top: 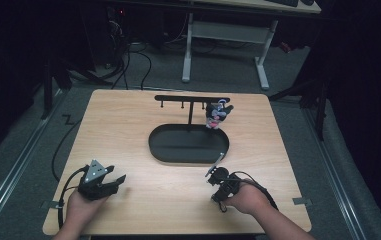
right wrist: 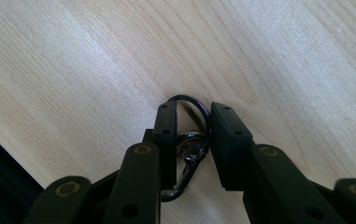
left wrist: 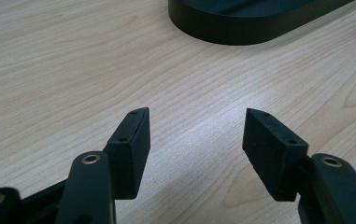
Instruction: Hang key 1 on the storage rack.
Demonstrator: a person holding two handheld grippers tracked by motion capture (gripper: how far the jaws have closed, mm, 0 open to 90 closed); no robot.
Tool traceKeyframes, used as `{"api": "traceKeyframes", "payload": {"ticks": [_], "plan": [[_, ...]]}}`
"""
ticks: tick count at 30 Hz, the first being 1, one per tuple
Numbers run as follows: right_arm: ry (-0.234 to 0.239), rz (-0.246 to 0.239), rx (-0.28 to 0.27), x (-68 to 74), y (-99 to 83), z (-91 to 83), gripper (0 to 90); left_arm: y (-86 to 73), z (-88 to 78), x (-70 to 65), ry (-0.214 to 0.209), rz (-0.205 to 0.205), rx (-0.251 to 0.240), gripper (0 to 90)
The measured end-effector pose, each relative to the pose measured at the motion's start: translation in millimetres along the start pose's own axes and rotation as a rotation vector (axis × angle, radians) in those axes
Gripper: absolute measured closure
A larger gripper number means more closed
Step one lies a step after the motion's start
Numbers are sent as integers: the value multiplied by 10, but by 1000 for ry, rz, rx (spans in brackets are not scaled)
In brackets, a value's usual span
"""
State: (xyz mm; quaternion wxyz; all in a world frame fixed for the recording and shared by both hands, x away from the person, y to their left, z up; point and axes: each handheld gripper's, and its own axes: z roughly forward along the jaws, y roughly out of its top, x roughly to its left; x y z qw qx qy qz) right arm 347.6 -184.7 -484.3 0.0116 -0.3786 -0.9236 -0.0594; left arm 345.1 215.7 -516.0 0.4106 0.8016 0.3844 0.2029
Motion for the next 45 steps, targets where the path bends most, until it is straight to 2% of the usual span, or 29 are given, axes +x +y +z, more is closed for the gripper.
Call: {"api": "traceKeyframes", "payload": {"ticks": [1, 2, 3, 5, 9, 13, 15, 16, 20, 22, 25, 28, 30, 31, 32, 33, 36, 41, 45], "plan": [[-6, -11, -2, -4, 1, -5, 738, 0, 0, 0, 1, 0, -2, 421], [-2, 6, -2, 5, 3, -12, 740, -1, 0, 0, 2, -1, -2, 421], [-3, 1, -6, 1, 5, -18, 744, 0, 0, 2, 1, -1, -2, 421], [-4, 6, -13, 0, 8, -39, 804, 0, 0, 3, 1, -1, -2, 422], [-13, -11, 4, -9, 12, -51, 835, 0, 0, 5, 1, -2, -4, 421], [7, -1, 39, -7, 16, -24, 801, 0, -2, 6, 2, -4, -4, 421], [13, 10, 42, 4, 6, -23, 780, -1, -4, 7, 3, -4, -4, 421], [19, -1, 43, -9, 0, -34, 772, -2, -4, 7, 2, -4, -4, 422], [48, 24, 27, -17, -50, -97, 738, -2, 9, 7, -2, -1, -1, 421], [60, 60, 31, 15, -87, -119, 691, 1, 12, 1, -4, 0, 0, 421], [66, 74, 18, 9, -117, -104, 578, 4, 8, -6, -5, 3, 0, 422], [71, 103, 12, -25, -149, -73, 523, 5, 10, -9, -6, 4, 0, 422], [95, 135, 14, -40, -163, -50, 516, 5, 10, -9, -6, 4, 3, 422], [99, 151, 20, -39, -169, -42, 518, 4, 10, -8, -6, 4, 3, 422], [100, 127, 14, -58, -171, -23, 524, 4, 10, -7, -4, 3, 3, 421], [105, 134, 17, -52, -172, -8, 538, 3, 11, -6, -4, 1, 2, 421], [106, 129, 22, -25, -156, 19, 622, 1, 11, 0, -2, -2, 0, 421], [86, 93, 7, 20, -111, -16, 764, 1, 11, 1, -3, -1, 1, 421], [65, 61, 19, 24, -113, -36, 792, 1, 9, 2, -3, -1, 0, 421]]}}
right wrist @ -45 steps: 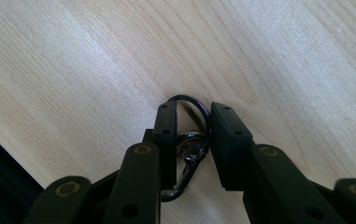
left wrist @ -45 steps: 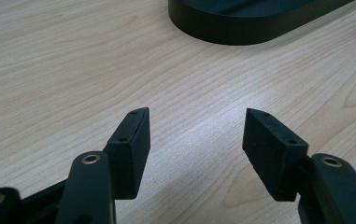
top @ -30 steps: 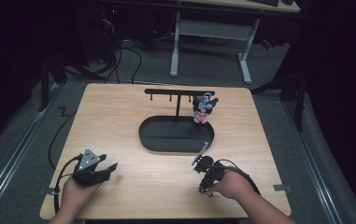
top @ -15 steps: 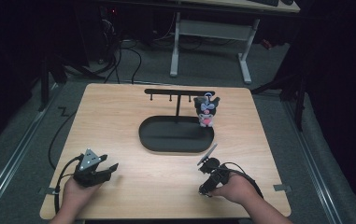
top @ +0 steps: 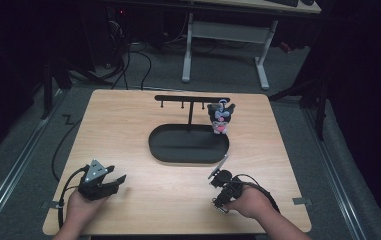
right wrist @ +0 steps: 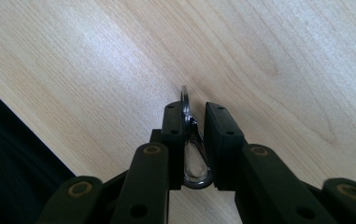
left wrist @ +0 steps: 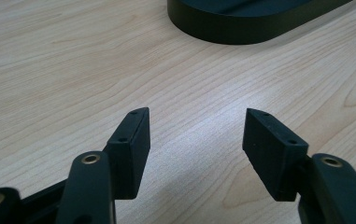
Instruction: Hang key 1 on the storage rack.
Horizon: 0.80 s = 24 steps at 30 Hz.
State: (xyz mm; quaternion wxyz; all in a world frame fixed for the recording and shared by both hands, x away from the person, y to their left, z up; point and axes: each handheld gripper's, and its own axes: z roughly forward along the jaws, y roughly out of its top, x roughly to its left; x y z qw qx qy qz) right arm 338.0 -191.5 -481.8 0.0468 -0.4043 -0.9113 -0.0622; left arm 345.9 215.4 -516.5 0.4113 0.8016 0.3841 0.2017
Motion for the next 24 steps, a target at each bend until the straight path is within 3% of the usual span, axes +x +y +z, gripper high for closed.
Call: {"api": "traceKeyframes", "payload": {"ticks": [10, 13, 18, 24], "plan": [[-11, -1, -5, 20, -46, -9, 820, 2, 6, -6, -4, -2, 2, 421], [-18, -17, -10, 25, -33, -8, 866, 2, 5, -5, -3, -2, 3, 421], [-50, -92, -23, 43, -13, -17, 892, 0, 4, -2, -2, -2, 3, 421], [-61, -97, -36, 38, -2, -114, 893, 1, 2, 1, -2, -1, 2, 421]]}}
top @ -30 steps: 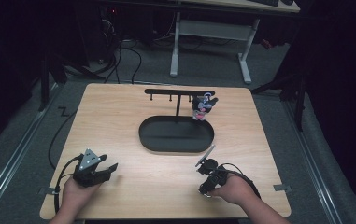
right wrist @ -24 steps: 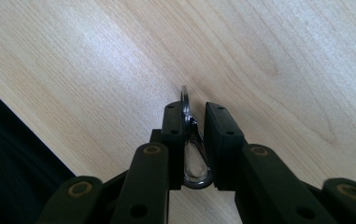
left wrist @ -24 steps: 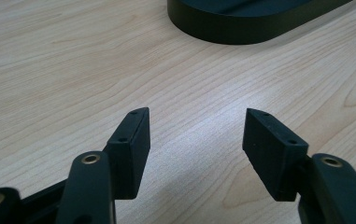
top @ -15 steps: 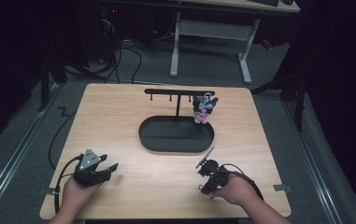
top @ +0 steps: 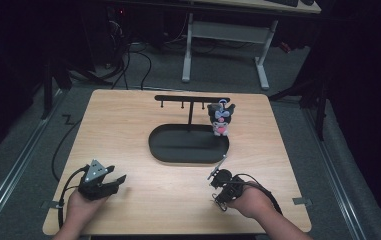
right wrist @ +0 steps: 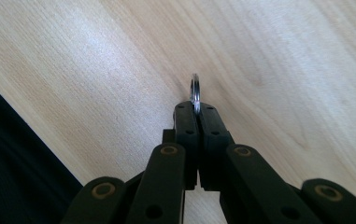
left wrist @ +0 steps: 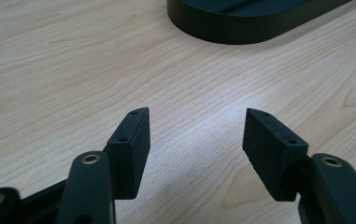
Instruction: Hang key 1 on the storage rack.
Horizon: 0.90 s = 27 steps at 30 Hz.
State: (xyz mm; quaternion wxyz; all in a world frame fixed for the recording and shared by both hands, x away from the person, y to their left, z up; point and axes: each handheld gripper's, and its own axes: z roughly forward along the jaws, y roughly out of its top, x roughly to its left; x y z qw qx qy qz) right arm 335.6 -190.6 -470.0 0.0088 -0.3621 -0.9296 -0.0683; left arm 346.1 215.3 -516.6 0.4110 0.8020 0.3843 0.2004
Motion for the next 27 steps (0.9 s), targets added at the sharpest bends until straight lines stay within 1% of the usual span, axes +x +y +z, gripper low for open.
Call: {"api": "traceKeyframes", "payload": {"ticks": [3, 4, 5, 7, 8, 9, 14, 18, 20, 21, 22, 26, 27], "plan": [[1, 6, -8, -14, 1, -67, 893, 0, 0, 0, 0, -1, -2, 421], [3, 0, -8, -27, 0, -95, 893, 1, -1, 1, 0, 1, -2, 421], [5, 17, -11, -24, 3, -126, 893, 1, -1, 0, 0, 2, -2, 421], [6, 8, -20, -45, 1, -184, 893, 1, -1, -1, 0, 2, -2, 421], [2, 1, -28, -56, 1, -214, 893, 1, -2, -1, 0, 2, -2, 421], [-1, 11, -32, -60, 3, -245, 893, 1, -2, -1, 0, 1, -2, 421], [-15, 18, -56, -100, 13, -392, 893, 0, 0, 3, 1, 2, -1, 421], [-29, 37, -59, -123, 43, -493, 893, 0, 0, 2, 1, 2, -1, 421], [-39, 26, -62, -143, 60, -537, 893, 0, -2, 3, 2, 1, -2, 421], [-39, 33, -59, -140, 66, -552, 893, 0, -3, 4, 1, 1, -1, 421], [-48, 18, -63, -155, 72, -571, 893, 1, -3, 5, 2, 1, -1, 421], [-52, 31, -66, -170, 104, -647, 893, 1, -6, 8, 2, 3, 1, 421], [-51, 21, -66, -183, 113, -662, 893, 0, -5, 8, 3, 3, -2, 421]]}}
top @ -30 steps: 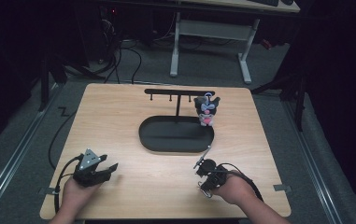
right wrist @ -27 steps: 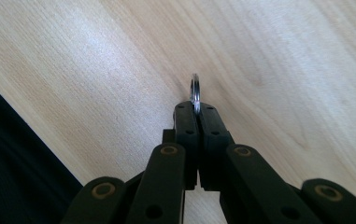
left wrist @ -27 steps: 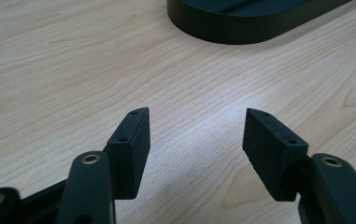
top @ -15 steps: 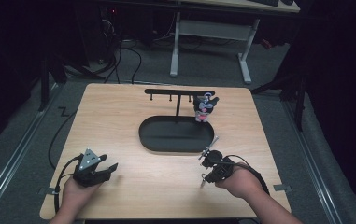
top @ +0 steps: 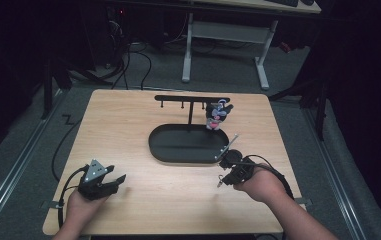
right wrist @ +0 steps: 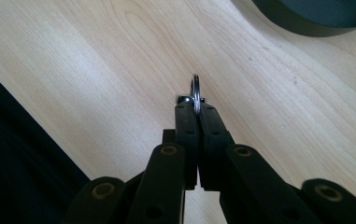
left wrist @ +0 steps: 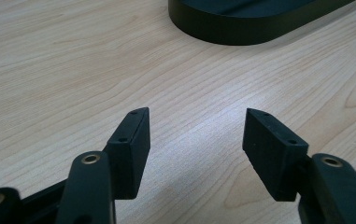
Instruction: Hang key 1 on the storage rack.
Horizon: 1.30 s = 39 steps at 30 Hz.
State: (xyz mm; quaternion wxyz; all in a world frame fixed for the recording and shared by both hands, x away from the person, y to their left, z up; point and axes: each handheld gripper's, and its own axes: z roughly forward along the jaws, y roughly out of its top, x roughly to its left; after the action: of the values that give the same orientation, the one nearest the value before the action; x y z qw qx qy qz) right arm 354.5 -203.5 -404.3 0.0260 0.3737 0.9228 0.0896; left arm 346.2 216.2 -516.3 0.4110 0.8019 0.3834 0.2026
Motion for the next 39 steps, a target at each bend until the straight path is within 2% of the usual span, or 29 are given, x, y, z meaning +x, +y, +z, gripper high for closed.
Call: {"api": "traceKeyframes", "payload": {"ticks": [4, 5, 7, 11, 12, 14, 20, 21, 23, 24, 26, 27, 29, 30, 32, 37, 39], "plan": [[-2, 22, 0, -9, 38, -60, 893, 0, -2, 1, 2, 0, -3, 421], [-8, -3, -8, -30, 45, -67, 893, 0, -4, 1, 3, 0, -3, 421], [-7, 21, -2, -24, 61, -95, 893, 0, -5, 3, 3, 0, -3, 421], [-12, 11, -9, -52, 93, -137, 893, 0, -6, 1, 2, 1, -3, 421], [-13, 24, -3, -47, 105, -152, 893, 0, -5, 0, 2, 1, -3, 421], [-14, 11, -9, -71, 126, -175, 893, 0, -5, 0, 2, 1, -2, 421], [-14, 31, -7, -105, 210, -247, 893, 0, -3, -3, 0, 0, -3, 421], [-12, 20, -9, -124, 225, -256, 893, -1, -3, -4, 2, 2, -3, 421], [-12, 28, -7, -141, 259, -275, 893, -4, -5, -4, 3, 4, -1, 421], [-16, 48, 0, -133, 269, -286, 893, -6, -7, -3, 2, 2, 0, 421], [-15, 43, -1, -146, 304, -306, 893, -9, -13, 3, 2, 0, -1, 421], [-19, 25, -4, -159, 328, -322, 893, -9, -15, 5, 2, -1, -1, 421], [-13, 41, -6, -160, 362, -348, 893, -8, -18, 7, 1, -5, -2, 421], [-15, 23, -9, -175, 375, -355, 893, -8, -17, 7, 2, -6, -3, 421], [-16, 39, -6, -170, 407, -371, 893, -8, -14, 6, 0, -6, -3, 421], [-14, 27, -5, -202, 480, -398, 893, -9, -15, 8, -1, -7, -3, 420], [-13, 42, -1, -202, 499, -402, 893, -11, -18, 11, -1, -9, -3, 420]]}}
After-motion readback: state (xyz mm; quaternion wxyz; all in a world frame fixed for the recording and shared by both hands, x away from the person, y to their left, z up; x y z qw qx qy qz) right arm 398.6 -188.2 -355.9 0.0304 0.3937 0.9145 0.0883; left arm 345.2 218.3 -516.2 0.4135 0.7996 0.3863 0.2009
